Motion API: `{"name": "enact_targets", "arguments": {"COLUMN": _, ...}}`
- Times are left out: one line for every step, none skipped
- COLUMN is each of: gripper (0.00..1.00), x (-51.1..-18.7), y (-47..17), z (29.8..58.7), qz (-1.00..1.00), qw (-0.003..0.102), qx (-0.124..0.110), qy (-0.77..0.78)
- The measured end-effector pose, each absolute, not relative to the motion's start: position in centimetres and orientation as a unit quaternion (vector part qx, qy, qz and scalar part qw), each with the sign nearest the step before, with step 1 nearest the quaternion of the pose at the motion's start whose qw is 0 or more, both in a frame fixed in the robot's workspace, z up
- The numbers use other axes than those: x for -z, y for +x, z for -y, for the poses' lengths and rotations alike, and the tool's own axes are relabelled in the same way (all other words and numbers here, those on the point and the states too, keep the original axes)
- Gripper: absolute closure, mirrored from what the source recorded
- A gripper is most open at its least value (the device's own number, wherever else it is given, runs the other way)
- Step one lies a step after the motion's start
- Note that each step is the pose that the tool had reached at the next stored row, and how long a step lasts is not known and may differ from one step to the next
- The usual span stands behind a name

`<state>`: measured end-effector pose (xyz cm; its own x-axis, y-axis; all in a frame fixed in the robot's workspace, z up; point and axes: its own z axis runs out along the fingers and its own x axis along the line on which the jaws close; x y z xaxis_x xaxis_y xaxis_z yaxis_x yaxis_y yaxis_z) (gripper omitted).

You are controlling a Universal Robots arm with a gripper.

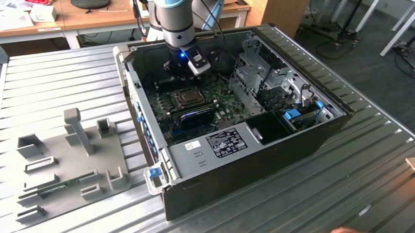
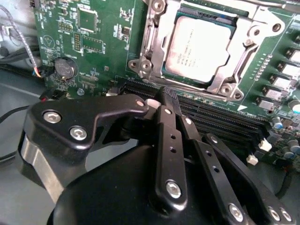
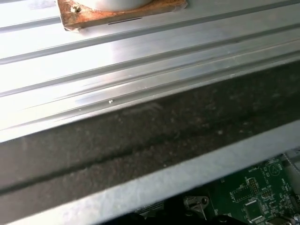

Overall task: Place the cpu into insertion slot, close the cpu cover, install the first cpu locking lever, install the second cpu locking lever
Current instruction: 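Install the first cpu locking lever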

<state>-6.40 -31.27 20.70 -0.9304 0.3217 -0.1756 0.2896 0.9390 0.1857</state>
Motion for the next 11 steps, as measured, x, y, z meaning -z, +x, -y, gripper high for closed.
{"name": "enact_targets", "arguments": {"gripper": 0.9, "x": -20.85, "y": -6.39, "z": 31.27, "qz": -0.979, "qw": 0.102, "qx": -0.078, "qy": 0.156}}
{"name": "enact_targets", "arguments": {"gripper": 0.9, "x": -21.0, "y": -6.36, "z": 31.27, "qz": -0.979, "qw": 0.101, "qx": -0.078, "qy": 0.156}}
{"name": "enact_targets", "arguments": {"gripper": 0.9, "x": -21.11, "y": -6.33, "z": 31.27, "qz": -0.98, "qw": 0.1, "qx": -0.078, "qy": 0.156}}
{"name": "enact_targets", "arguments": {"gripper": 0.9, "x": -21.15, "y": -6.29, "z": 31.26, "qz": -0.98, "qw": 0.098, "qx": -0.078, "qy": 0.156}}
{"name": "enact_targets", "arguments": {"gripper": 0.9, "x": -21.16, "y": -6.26, "z": 31.26, "qz": -0.98, "qw": 0.097, "qx": -0.078, "qy": 0.156}}
{"name": "enact_targets", "arguments": {"gripper": 0.9, "x": -21.16, "y": -6.23, "z": 31.26, "qz": -0.98, "qw": 0.096, "qx": -0.078, "qy": 0.157}}
{"name": "enact_targets", "arguments": {"gripper": 0.9, "x": -21.17, "y": -6.21, "z": 31.27, "qz": -0.98, "qw": 0.095, "qx": -0.077, "qy": 0.157}}
{"name": "enact_targets", "arguments": {"gripper": 0.9, "x": -21.17, "y": -6.21, "z": 31.27, "qz": -0.98, "qw": 0.095, "qx": -0.077, "qy": 0.157}}
{"name": "enact_targets", "arguments": {"gripper": 0.9, "x": -21.18, "y": -6.21, "z": 31.27, "qz": -0.98, "qw": 0.095, "qx": -0.077, "qy": 0.157}}
{"name": "enact_targets", "arguments": {"gripper": 0.9, "x": -21.18, "y": -6.21, "z": 31.27, "qz": -0.98, "qw": 0.095, "qx": -0.077, "qy": 0.157}}
{"name": "enact_targets", "arguments": {"gripper": 0.9, "x": -21.18, "y": -6.21, "z": 31.27, "qz": -0.98, "qw": 0.095, "qx": -0.077, "qy": 0.157}}
